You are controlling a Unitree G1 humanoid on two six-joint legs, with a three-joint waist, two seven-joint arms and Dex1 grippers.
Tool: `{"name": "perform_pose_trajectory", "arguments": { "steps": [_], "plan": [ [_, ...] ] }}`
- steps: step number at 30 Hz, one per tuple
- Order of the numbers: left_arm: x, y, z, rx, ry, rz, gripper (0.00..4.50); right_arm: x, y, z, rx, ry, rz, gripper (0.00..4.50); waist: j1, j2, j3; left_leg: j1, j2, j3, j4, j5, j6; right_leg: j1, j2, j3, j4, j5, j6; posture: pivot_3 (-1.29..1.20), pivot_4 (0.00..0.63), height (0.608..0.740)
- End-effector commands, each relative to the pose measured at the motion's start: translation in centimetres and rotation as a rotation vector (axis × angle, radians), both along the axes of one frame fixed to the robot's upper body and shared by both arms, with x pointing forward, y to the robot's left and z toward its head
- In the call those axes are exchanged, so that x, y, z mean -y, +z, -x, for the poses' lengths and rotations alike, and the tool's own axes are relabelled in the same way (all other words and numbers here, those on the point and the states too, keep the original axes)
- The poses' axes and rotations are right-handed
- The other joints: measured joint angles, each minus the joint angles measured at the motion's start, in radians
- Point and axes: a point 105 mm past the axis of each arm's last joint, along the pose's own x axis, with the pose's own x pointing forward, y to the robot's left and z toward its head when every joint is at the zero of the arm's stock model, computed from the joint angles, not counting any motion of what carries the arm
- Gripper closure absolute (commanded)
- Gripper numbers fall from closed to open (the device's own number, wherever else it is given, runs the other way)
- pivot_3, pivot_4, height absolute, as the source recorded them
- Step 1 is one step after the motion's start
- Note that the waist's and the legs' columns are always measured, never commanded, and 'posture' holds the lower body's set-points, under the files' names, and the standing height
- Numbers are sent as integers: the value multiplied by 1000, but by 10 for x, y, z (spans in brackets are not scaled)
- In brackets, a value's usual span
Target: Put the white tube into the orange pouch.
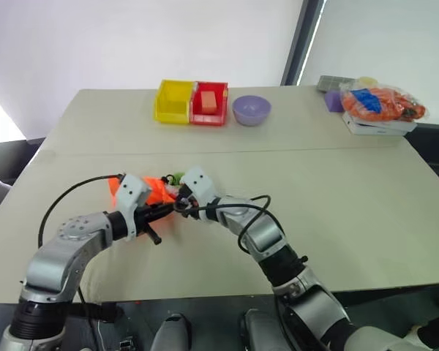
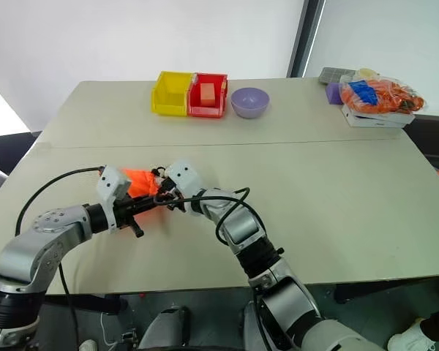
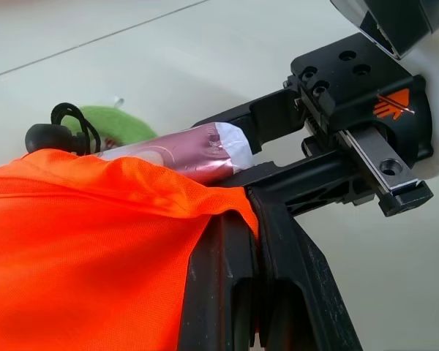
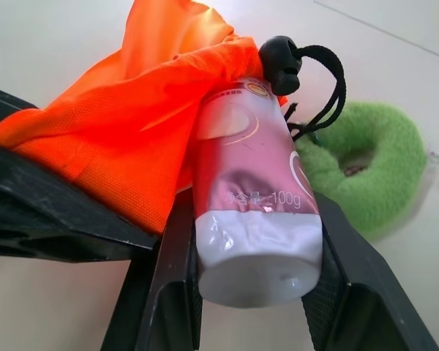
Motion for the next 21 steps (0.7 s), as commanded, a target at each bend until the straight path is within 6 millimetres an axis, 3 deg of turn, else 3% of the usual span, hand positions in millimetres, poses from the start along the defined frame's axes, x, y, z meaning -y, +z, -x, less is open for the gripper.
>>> {"name": "perform_pose_trajectory", "arguments": {
  "steps": [1,9,21],
  "plan": [
    [12,20,7,80,-88,7,4500,-15,21,31,35,206,-78,3312,0,0,0,0,0,0,0,0,0,0,0,0,0,0,0,0,150,740],
    [14,23,8,85,-121,-7,4500,-16,36,49,8,333,-177,3312,-1,0,0,0,1,-1,0,0,0,0,2,0,0,0,0,0,150,740],
    [30,19,22,41,-218,-17,4500,-37,31,42,34,313,-131,3312,-1,0,0,0,1,-2,0,0,0,0,2,0,0,0,0,0,150,740]
  ]
}}
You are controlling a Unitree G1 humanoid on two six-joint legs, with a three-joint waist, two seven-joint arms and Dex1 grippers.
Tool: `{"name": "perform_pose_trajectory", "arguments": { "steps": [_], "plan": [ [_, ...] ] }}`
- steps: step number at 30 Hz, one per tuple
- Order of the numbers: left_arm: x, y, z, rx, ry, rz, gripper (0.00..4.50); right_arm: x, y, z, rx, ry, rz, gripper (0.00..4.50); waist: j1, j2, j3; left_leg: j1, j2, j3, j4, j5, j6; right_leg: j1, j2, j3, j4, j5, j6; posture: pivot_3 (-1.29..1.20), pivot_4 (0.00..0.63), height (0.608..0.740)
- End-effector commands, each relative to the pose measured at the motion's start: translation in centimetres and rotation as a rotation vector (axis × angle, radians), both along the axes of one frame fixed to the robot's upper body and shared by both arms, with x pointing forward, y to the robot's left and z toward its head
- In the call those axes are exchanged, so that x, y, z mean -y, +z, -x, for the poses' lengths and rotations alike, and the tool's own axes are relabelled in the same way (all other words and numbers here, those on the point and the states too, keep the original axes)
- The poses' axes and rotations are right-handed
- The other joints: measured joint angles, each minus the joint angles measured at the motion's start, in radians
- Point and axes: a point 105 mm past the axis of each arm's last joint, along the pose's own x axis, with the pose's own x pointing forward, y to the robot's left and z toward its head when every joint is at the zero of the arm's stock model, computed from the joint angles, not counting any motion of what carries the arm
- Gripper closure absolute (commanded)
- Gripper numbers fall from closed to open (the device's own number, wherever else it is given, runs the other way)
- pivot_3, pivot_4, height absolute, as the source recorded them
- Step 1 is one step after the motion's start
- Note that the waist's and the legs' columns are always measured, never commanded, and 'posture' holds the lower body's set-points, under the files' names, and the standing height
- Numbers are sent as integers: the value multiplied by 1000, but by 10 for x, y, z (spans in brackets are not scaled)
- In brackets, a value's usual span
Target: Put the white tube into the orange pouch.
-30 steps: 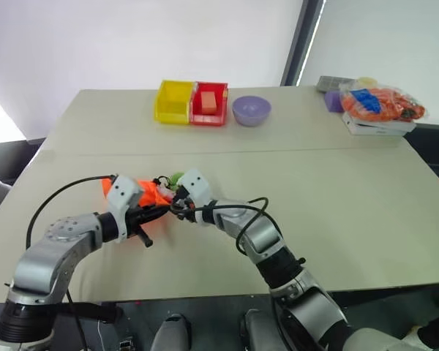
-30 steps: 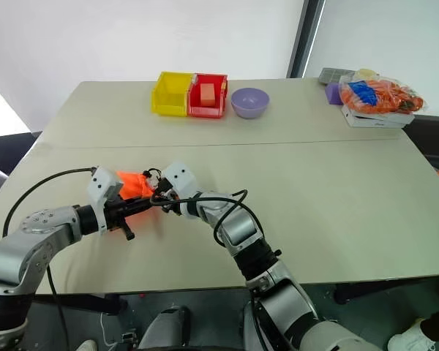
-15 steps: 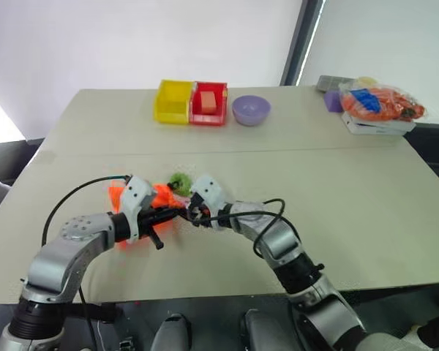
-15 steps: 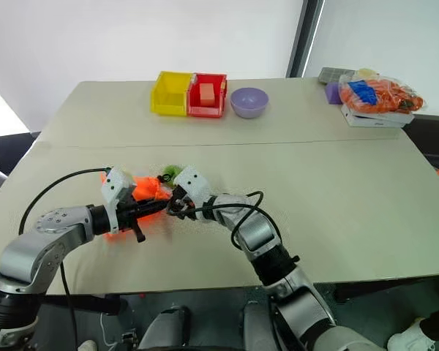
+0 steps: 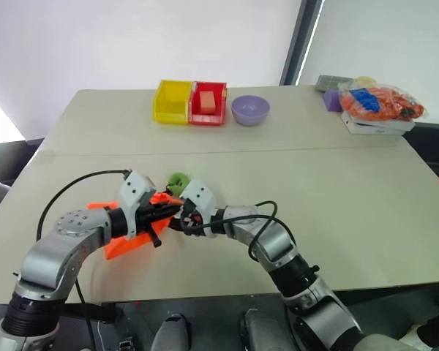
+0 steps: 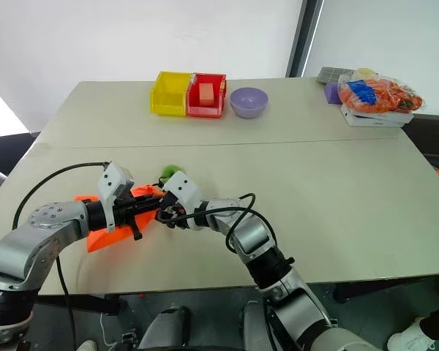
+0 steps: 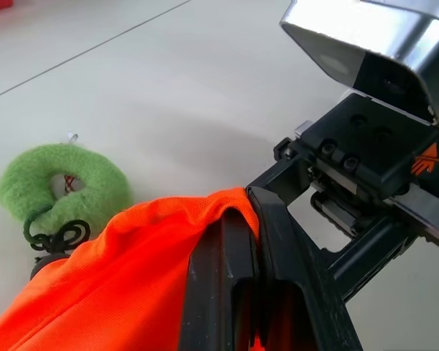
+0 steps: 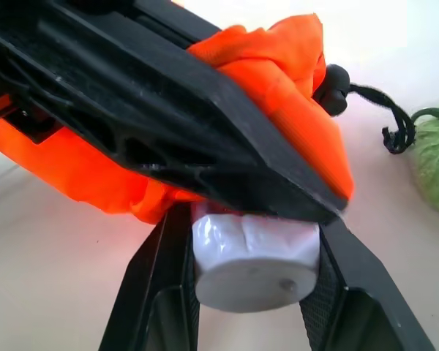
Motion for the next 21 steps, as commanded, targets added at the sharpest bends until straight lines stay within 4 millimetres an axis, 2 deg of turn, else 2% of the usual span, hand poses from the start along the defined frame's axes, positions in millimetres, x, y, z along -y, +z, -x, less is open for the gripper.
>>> {"name": "perform_pose_trajectory", "arguments": {
  "steps": [1,5,9,14,21],
  "plan": [
    [23,4,15,16,-123,6,4500,-24,32,7,113,70,-80,3312,0,0,0,0,0,0,0,0,0,0,0,0,0,0,0,0,150,740],
    [5,-3,12,-8,-56,-12,4500,-10,35,-3,140,3,-93,3312,0,0,0,0,0,0,0,0,0,0,0,0,0,0,0,0,150,740],
    [-23,-13,12,-48,20,-53,4500,5,36,-13,141,-96,-120,3312,-1,1,0,0,0,0,0,0,0,-1,0,0,0,0,0,0,150,740],
    [-44,-20,17,-88,58,-82,4500,10,32,-4,127,-89,-126,3312,-1,2,1,-1,0,0,0,0,0,-2,0,0,0,0,-1,0,150,740],
    [-43,-17,18,-90,53,-62,4500,6,30,4,159,7,-75,3312,0,3,2,-2,0,0,0,0,0,-6,0,0,0,-1,-2,0,150,740]
  ]
}}
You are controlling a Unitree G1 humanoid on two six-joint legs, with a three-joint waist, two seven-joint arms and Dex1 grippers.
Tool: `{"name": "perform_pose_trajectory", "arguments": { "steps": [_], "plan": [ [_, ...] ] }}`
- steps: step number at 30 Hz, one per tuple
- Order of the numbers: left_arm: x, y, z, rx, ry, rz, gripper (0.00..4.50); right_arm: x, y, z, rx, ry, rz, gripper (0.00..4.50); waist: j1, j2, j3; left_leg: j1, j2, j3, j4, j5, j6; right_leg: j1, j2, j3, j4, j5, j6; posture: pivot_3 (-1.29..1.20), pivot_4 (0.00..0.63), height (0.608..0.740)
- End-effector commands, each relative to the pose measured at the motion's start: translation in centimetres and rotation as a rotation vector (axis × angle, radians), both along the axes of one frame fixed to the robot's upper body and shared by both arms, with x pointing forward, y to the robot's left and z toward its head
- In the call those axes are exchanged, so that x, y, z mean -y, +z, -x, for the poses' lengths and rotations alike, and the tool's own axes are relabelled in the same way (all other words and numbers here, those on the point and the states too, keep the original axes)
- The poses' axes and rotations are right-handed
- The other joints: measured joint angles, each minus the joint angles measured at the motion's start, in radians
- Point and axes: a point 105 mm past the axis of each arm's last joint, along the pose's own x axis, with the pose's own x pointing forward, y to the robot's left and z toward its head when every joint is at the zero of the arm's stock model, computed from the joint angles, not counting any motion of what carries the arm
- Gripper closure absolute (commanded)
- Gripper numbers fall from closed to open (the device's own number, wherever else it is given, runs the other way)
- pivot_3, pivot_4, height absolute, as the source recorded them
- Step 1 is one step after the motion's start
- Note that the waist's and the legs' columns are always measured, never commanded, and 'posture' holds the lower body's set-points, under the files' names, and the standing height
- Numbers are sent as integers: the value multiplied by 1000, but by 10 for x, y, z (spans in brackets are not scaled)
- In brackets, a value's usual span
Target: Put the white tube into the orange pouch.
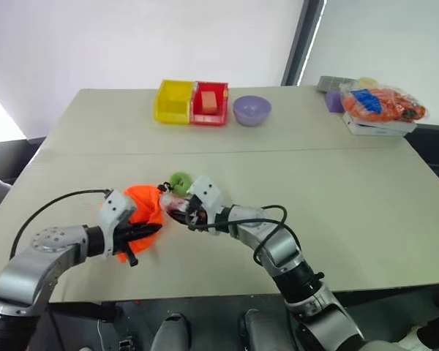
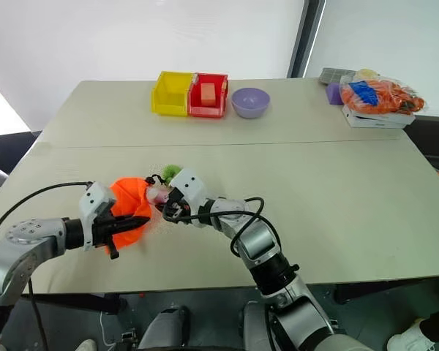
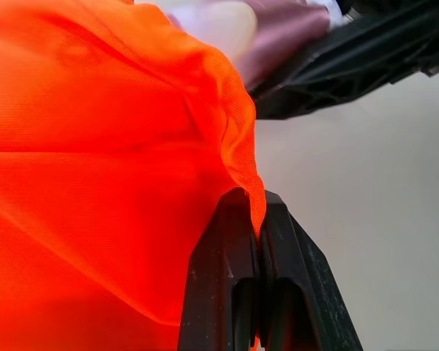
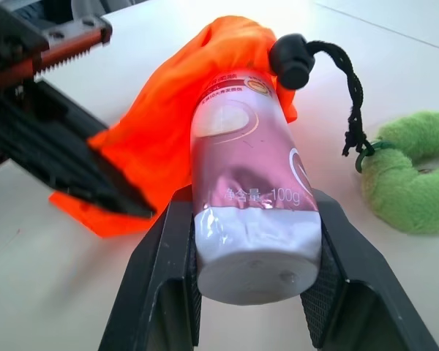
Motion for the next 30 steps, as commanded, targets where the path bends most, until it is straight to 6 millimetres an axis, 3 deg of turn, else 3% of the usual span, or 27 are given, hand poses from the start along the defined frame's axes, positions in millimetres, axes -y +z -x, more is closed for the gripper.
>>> {"name": "perform_pose_trajectory", "arguments": {
  "steps": [1,15,22,30],
  "plan": [
    [5,11,2,32,-26,18,4500,-12,21,12,102,119,-7,3312,0,0,0,0,0,0,0,0,0,0,0,0,0,0,0,0,150,740],
    [41,26,7,52,-108,103,4500,-35,16,34,190,460,117,3312,0,-1,-1,-1,0,0,0,0,0,2,1,0,1,0,0,0,150,740],
    [52,29,7,62,-138,119,4500,-56,7,23,184,442,176,3312,0,-2,-1,-1,0,0,0,0,0,2,1,0,1,0,0,0,150,740],
    [52,25,7,55,-130,119,4500,-57,8,16,184,379,143,3312,0,-1,-1,-1,0,0,0,0,0,3,1,0,1,0,0,0,150,740]
  ]
}}
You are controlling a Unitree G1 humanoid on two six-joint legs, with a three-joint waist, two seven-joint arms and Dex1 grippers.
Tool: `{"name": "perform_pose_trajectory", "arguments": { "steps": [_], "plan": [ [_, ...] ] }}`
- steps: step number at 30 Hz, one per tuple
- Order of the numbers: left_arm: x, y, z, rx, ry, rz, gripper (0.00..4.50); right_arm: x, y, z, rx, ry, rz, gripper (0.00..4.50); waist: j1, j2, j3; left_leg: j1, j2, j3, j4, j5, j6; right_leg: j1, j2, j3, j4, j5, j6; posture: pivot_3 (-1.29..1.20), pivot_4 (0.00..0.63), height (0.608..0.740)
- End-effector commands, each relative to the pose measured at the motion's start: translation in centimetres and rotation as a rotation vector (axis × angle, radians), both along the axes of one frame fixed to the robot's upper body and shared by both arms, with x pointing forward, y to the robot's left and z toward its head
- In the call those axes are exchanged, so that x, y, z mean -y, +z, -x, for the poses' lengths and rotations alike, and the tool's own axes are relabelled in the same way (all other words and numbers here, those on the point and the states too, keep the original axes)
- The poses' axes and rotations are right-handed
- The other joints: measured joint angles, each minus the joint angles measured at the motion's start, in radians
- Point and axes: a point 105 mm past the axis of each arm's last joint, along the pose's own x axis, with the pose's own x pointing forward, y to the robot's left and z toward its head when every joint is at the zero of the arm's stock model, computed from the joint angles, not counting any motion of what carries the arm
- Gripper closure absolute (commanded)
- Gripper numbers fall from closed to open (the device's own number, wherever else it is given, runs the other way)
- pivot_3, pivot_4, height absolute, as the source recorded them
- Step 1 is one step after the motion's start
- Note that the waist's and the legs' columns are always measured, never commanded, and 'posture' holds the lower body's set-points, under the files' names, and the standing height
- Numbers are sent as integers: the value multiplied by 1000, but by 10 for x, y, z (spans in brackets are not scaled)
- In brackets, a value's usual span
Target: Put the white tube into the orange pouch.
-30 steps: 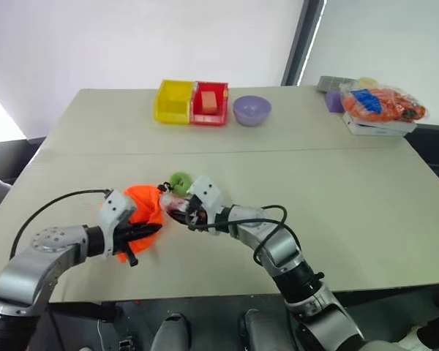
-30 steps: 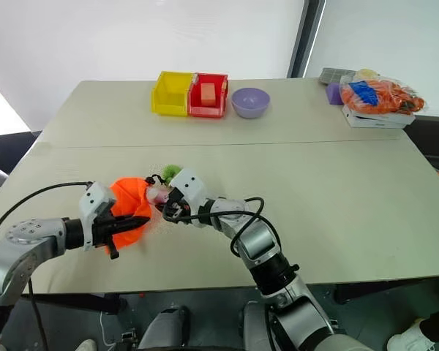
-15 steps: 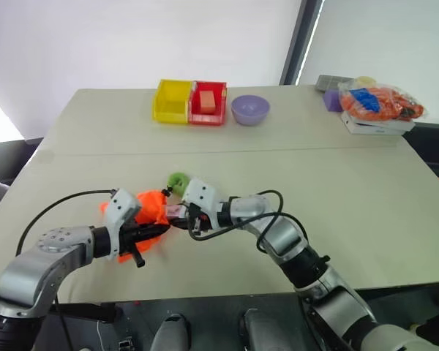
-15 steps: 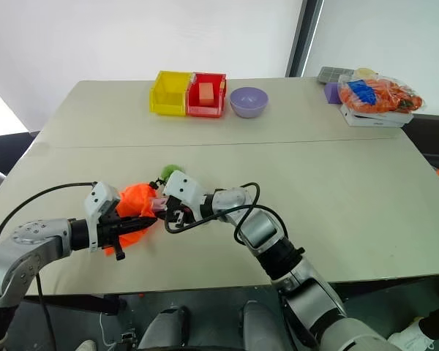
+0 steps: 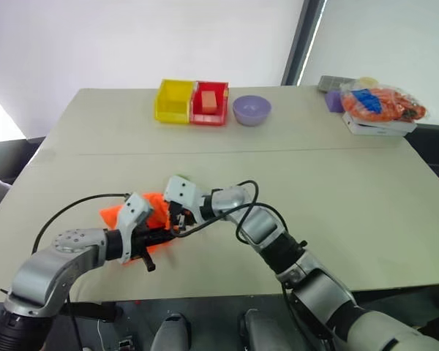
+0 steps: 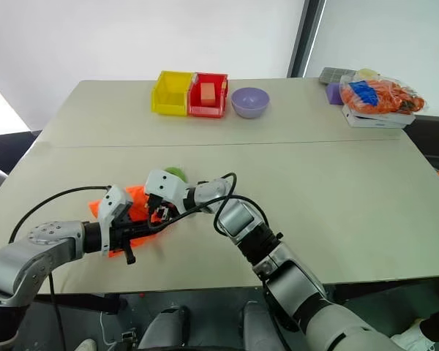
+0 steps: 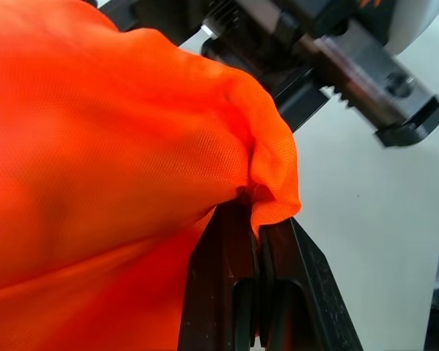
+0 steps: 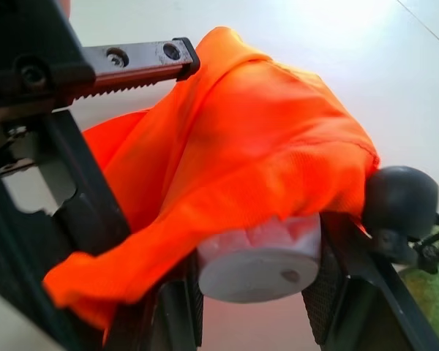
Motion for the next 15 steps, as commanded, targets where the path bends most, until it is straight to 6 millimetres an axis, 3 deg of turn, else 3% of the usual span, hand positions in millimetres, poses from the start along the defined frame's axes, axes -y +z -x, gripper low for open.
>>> {"name": "perform_pose_trajectory", "arguments": {
  "steps": [1,8,15],
  "plan": [
    [12,27,-2,137,-46,28,4500,-20,3,19,-54,59,-55,3312,0,0,0,0,0,0,0,0,0,0,0,0,0,0,0,0,150,740],
    [2,20,-3,119,-5,19,4500,0,10,14,-84,-44,-109,161,1,0,0,0,0,0,0,0,0,1,0,0,0,0,0,0,150,740],
    [-8,9,-1,78,37,21,4500,47,11,19,-125,-125,-140,65,1,0,0,0,0,-1,0,0,0,1,0,0,0,0,0,0,150,740]
  ]
}}
